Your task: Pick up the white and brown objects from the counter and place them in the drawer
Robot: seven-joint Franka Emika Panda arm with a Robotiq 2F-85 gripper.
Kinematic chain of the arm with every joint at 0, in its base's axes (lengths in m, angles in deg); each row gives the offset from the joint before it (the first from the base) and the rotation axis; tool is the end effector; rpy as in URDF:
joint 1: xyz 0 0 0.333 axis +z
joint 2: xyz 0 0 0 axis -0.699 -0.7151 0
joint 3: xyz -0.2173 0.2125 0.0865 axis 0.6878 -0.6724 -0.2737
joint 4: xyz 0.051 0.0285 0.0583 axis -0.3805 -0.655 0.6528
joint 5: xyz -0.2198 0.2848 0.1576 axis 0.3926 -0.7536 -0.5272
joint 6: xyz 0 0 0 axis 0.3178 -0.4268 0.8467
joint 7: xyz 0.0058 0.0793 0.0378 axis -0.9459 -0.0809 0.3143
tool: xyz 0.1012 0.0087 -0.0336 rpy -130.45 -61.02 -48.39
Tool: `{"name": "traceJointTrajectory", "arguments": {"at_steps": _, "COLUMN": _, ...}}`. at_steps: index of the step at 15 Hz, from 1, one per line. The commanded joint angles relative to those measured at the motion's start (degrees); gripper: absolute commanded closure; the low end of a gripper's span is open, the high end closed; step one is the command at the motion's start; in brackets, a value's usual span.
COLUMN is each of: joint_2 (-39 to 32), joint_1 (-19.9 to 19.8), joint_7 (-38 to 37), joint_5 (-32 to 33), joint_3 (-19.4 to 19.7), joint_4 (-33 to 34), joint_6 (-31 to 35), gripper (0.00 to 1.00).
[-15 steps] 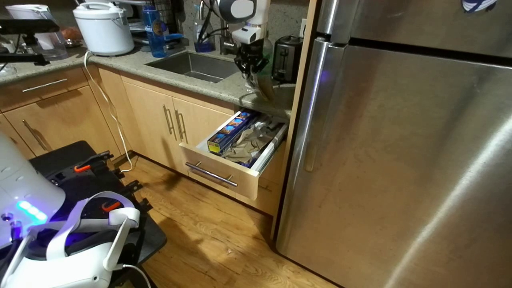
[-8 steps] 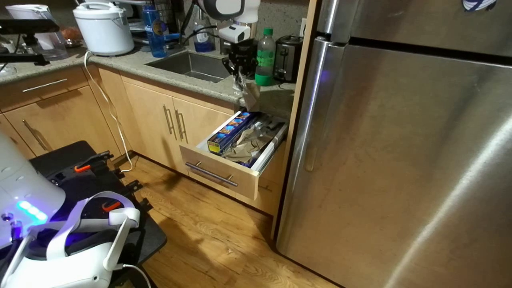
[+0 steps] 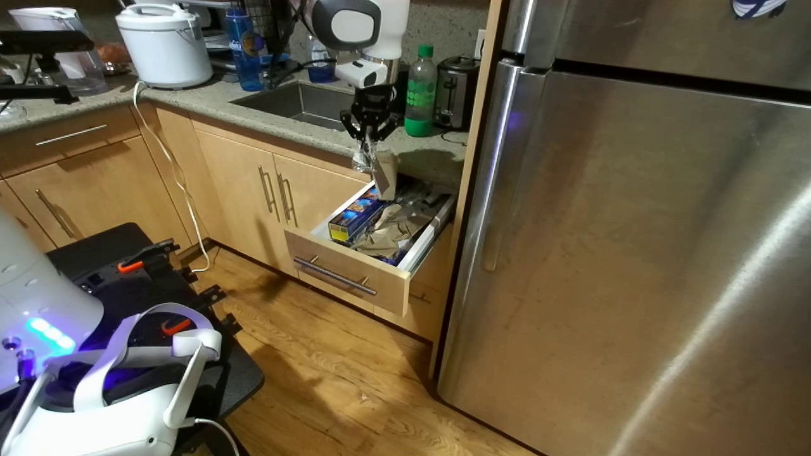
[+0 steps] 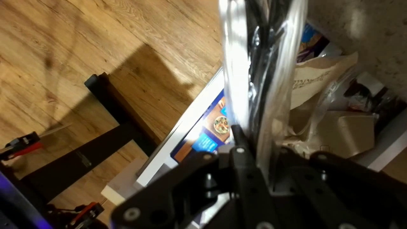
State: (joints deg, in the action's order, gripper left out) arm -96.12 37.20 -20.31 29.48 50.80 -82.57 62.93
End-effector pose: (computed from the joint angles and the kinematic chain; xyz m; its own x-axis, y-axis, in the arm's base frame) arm 0.6149 -0.1508 0.3180 -0.6404 -0.7561 -0.1352 -0.7680 0.6328 0.0985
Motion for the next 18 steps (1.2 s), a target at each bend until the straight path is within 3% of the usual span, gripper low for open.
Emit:
{"name": "traceJointTrajectory", "arguments": {"at_steps": 1, "joint_2": 0.9, "joint_1": -0.3, "joint_7": -3.2, "joint_5": -1.7, "joint_3": 1.6, "joint_4": -3.6, "joint_6": 0.1, "gripper": 0.97}}
{"name": "traceJointTrajectory", "arguments": {"at_steps": 9, "joint_2": 0.2, "joint_1": -1.9, "joint_7": -16.2, "joint_5": -8.9, "joint_3": 3.6, "joint_4": -7.3, "joint_6": 1.7, "gripper": 0.96}}
{"name": "traceJointTrajectory", "arguments": {"at_steps": 18, "joint_2": -0.5, "joint_1": -3.8, "joint_7": -25.5, "joint_5": -9.9, "joint_3": 5.5, "joint_4": -10.6, "joint_6": 5.3, "gripper": 0.97}}
